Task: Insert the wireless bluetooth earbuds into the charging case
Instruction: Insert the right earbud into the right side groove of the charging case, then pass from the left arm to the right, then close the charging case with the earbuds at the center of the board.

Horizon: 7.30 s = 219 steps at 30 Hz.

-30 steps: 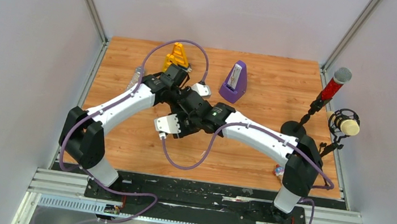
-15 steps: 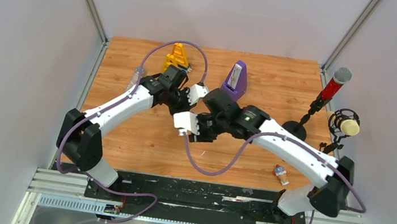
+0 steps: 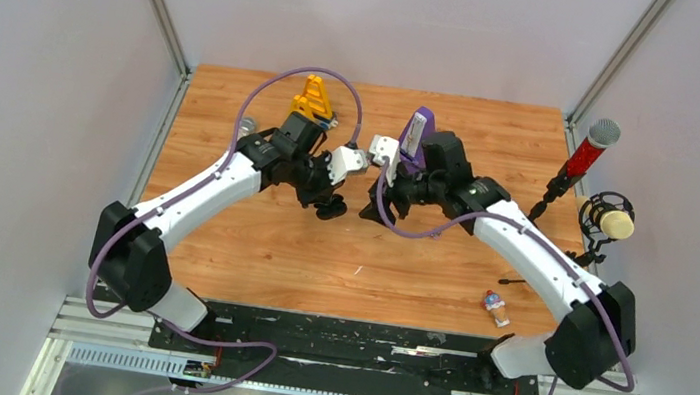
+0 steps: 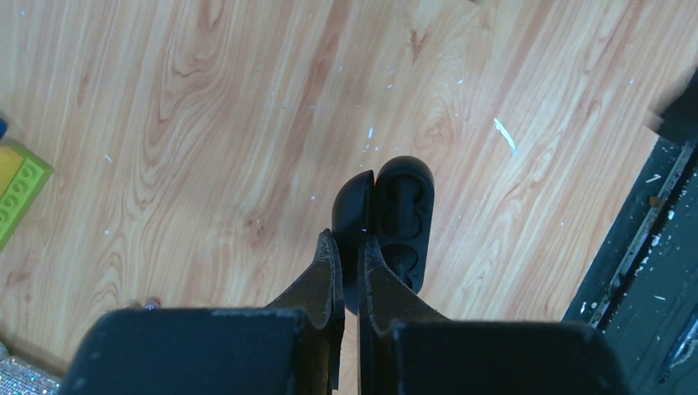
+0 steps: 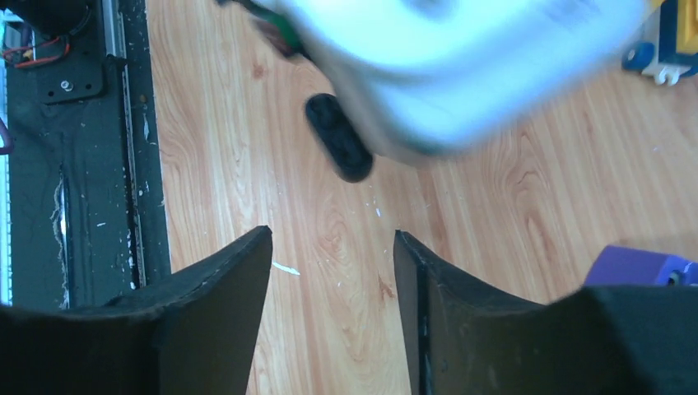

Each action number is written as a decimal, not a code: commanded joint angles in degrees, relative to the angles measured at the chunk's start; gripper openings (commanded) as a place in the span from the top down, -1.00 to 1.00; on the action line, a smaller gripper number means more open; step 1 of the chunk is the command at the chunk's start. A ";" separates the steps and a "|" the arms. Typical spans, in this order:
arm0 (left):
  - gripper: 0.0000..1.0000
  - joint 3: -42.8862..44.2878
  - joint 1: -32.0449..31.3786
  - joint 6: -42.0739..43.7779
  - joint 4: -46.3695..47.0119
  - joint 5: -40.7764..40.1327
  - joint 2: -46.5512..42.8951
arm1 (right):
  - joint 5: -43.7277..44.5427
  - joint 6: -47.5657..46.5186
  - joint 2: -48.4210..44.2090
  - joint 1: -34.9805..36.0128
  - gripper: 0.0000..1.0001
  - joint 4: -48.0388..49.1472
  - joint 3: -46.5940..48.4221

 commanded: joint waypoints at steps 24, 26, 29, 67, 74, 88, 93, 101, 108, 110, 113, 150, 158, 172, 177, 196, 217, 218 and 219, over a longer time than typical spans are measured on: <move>0.99 -0.17 -0.24 3.71 -1.87 12.38 -6.58 | -33.71 6.53 16.82 -5.52 -0.69 16.57 0.27; 0.99 -0.27 -0.27 3.35 -1.51 12.03 -6.48 | -33.40 8.17 16.59 -5.18 -0.66 19.10 -0.77; 0.99 -0.29 -0.28 2.89 -1.34 12.15 -6.19 | -32.15 9.13 16.18 -4.27 -0.62 21.75 -2.47; 0.99 -2.05 3.02 -1.36 2.05 16.49 -4.75 | -36.70 17.54 13.00 -4.05 -0.01 35.89 -9.93; 0.99 -2.15 3.13 -1.42 2.27 16.43 -4.88 | -36.85 20.23 13.02 -4.01 -0.01 37.96 -10.26; 0.97 -2.40 3.22 -1.60 2.54 16.56 -4.96 | -36.30 23.74 13.26 -3.92 0.20 40.89 -10.37; 0.97 -2.40 3.22 -1.60 2.63 16.37 -4.93 | -34.75 25.75 14.07 -3.68 0.20 41.27 -9.60; 0.97 -2.48 3.22 -1.44 2.71 16.29 -5.05 | -31.55 25.76 14.77 -3.26 0.14 40.13 -8.85; 0.97 -2.74 3.22 -1.34 2.80 16.26 -5.31 | -30.00 25.40 14.84 -3.26 0.11 40.05 -8.86; 0.97 -2.70 3.22 -1.46 2.83 16.25 -5.32 | -29.82 25.45 14.81 -3.17 0.11 40.13 -8.86; 0.97 -2.66 3.22 -1.47 2.72 16.32 -5.23 | -29.01 25.00 14.81 -3.18 0.17 40.14 -8.93; -0.11 -2.00 4.71 -2.64 2.53 19.09 -6.54 | -29.12 23.41 14.80 -3.22 0.85 38.39 -8.37; -0.13 -2.47 7.33 -4.53 3.55 23.52 -6.81 | -28.14 22.94 14.31 -3.30 0.85 38.12 -8.42; -0.22 -3.67 9.11 -5.73 4.11 30.99 -6.67 | -27.91 22.77 13.25 -3.70 0.85 37.94 -8.33; -0.24 -3.71 10.71 -7.72 5.35 33.32 -5.69 | -29.74 23.02 12.41 -3.86 0.85 37.94 -8.50; -0.31 -5.45 11.66 -8.06 5.79 36.08 -5.22 | -25.88 23.73 11.73 -4.57 0.86 38.03 -8.06; -0.57 -4.42 11.89 -6.52 4.54 37.00 -8.23 | -20.12 24.49 11.44 -6.62 0.90 36.77 -7.72; -0.62 -4.29 11.99 -6.47 4.49 36.41 -8.61 | -20.38 24.42 11.07 -7.22 0.90 36.46 -7.91; -0.74 -4.26 12.27 -6.18 4.48 35.43 -8.81 | -20.81 24.30 10.73 -7.85 0.90 36.11 -8.24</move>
